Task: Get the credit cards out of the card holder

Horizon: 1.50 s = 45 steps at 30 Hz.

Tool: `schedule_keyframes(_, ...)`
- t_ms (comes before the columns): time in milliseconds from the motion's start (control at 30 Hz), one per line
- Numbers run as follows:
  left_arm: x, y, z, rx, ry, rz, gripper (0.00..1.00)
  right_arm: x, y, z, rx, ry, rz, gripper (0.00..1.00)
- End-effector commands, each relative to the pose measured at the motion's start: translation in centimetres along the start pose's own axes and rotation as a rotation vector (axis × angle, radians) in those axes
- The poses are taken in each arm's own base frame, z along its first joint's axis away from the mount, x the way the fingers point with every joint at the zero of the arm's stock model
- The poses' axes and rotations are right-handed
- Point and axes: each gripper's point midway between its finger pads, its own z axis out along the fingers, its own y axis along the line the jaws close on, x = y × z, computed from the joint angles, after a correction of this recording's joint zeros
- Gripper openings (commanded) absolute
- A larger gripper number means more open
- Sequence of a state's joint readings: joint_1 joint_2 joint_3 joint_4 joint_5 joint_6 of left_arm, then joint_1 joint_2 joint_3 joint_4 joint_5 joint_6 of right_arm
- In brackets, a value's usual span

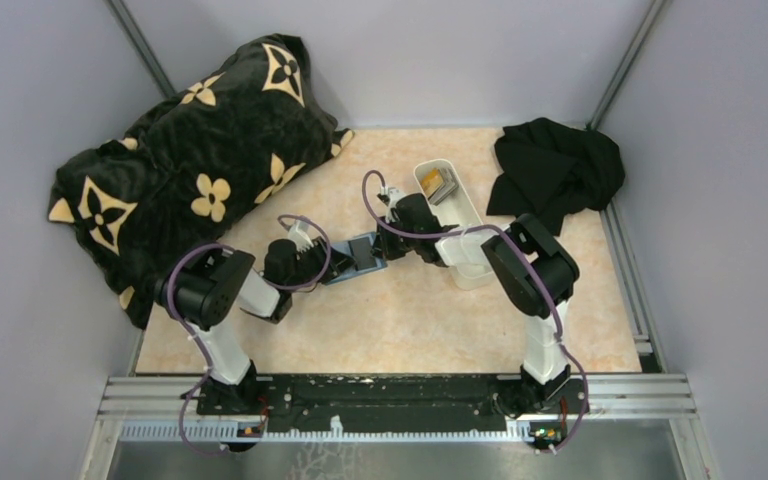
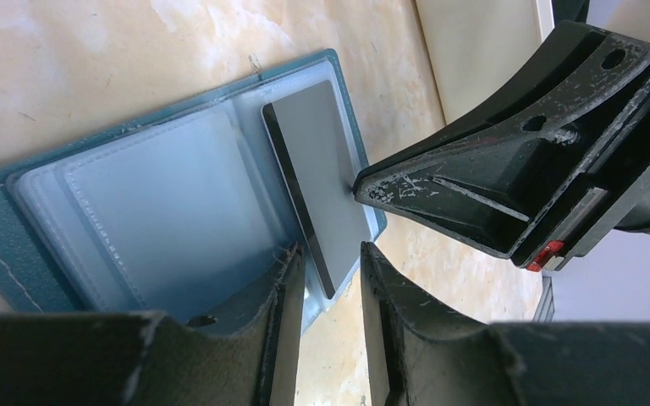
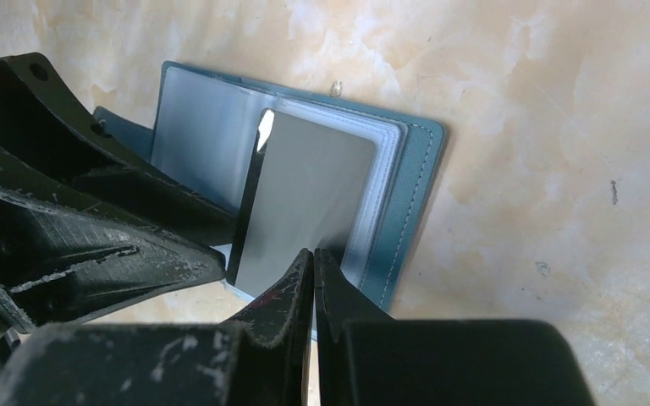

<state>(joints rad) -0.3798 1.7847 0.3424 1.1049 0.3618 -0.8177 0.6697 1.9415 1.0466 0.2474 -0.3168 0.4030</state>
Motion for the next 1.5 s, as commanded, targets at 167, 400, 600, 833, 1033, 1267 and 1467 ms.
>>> schedule_keyframes(167,0.4,-0.8,0.5,0.084,-0.005,-0.034,0.35,1.2,0.3,1.0,-0.035,0.024,0.016,0.03)
schedule_keyframes(400,0.3,-0.6,0.4,0.08,-0.016,-0.037,0.0,1.3,0.2,1.1,-0.032,0.027,0.019,0.03)
schedule_keyframes(600,0.2,-0.7,0.3,0.095,-0.021,-0.039,0.0,1.3,-0.1,1.0,-0.015,0.025,0.022,0.03)
schedule_keyframes(833,0.6,0.4,-0.1,0.06,-0.01,-0.062,0.19,-1.1,-2.1,-0.8,0.033,-0.038,0.052,0.02)
schedule_keyframes(1033,0.4,0.7,-0.3,0.057,-0.024,-0.064,0.26,-1.4,-3.1,-1.2,0.066,-0.05,0.057,0.0)
schedule_keyframes(1267,0.4,0.9,-0.3,0.055,-0.026,-0.072,0.27,-0.5,-3.5,-0.8,0.068,-0.023,0.058,0.0)
schedule_keyframes(1467,0.2,1.0,-0.2,0.053,-0.031,-0.074,0.27,0.2,-2.2,-0.2,0.034,0.004,0.04,0.0)
